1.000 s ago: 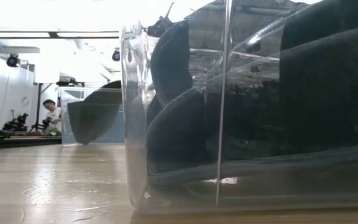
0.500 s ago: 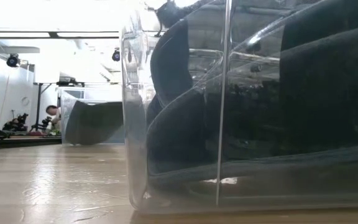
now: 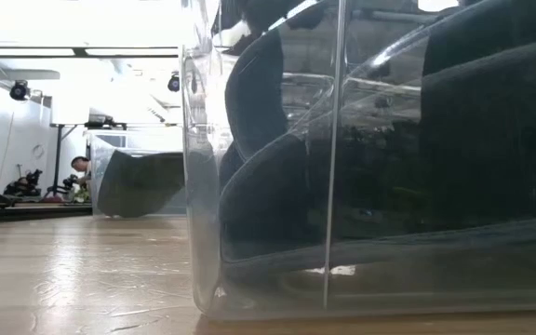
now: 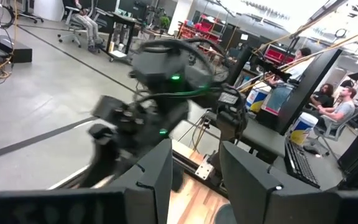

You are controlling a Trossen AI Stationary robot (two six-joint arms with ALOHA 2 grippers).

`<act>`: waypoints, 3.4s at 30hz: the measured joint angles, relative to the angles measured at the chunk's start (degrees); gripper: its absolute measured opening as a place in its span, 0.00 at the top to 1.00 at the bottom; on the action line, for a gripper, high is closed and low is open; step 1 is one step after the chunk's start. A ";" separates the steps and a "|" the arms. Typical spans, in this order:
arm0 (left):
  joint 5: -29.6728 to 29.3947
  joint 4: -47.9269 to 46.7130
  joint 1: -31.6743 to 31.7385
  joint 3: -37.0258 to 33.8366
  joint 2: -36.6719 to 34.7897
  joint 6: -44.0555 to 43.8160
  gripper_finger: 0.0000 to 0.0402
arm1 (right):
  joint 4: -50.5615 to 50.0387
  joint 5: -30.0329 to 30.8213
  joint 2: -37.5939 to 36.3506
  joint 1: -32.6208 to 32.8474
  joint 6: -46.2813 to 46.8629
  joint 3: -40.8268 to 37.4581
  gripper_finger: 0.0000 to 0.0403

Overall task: Pick & Place hat
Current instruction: Put the black cap into the top transparent bin

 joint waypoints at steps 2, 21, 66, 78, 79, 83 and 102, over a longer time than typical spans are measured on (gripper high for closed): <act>-0.02 0.00 0.04 0.00 0.00 -0.09 0.68 | -3.30 -0.07 -1.40 1.05 -1.34 0.02 0.47; -0.07 0.12 0.02 0.00 0.92 0.24 0.68 | -44.56 1.95 -12.10 5.91 -2.99 -0.05 0.48; -0.04 0.21 0.04 0.00 2.51 1.05 0.68 | -17.22 -2.64 -73.85 19.13 45.31 -87.67 0.56; -0.04 0.24 0.02 0.00 3.04 0.89 0.68 | -21.65 -4.34 -76.45 20.62 56.99 -94.12 0.56; -0.06 0.36 0.02 0.00 3.26 0.88 0.68 | -21.59 -5.45 -76.00 20.66 57.90 -94.12 0.56; -0.04 0.41 0.02 0.00 3.65 0.88 0.68 | -18.44 -7.52 -74.03 21.86 54.31 -94.04 0.56; -0.04 0.66 -0.02 0.00 3.78 0.66 0.68 | -23.25 -26.69 -59.42 32.69 61.84 -93.00 0.56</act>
